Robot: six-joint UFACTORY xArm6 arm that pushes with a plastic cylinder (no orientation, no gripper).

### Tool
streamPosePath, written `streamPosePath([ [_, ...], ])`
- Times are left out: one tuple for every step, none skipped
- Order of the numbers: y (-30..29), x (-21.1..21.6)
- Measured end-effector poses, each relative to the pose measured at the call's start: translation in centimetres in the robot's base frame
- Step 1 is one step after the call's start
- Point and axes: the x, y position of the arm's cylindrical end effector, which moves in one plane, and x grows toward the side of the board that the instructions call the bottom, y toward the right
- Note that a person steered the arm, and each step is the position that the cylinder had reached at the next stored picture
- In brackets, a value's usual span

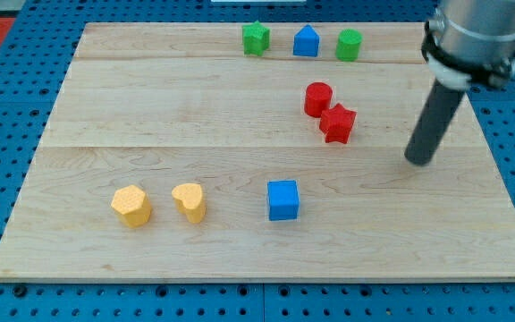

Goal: Place blue cube left of green star

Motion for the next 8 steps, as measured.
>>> streamPosePath([
  [-2.4,5.7],
  [-6.7,7.3],
  [-12.1,7.2],
  [-15.1,6.8],
  [-15.1,3.3],
  [-15.9,0.0],
  [-18.4,-0.3],
  [-22.2,-3.9],
])
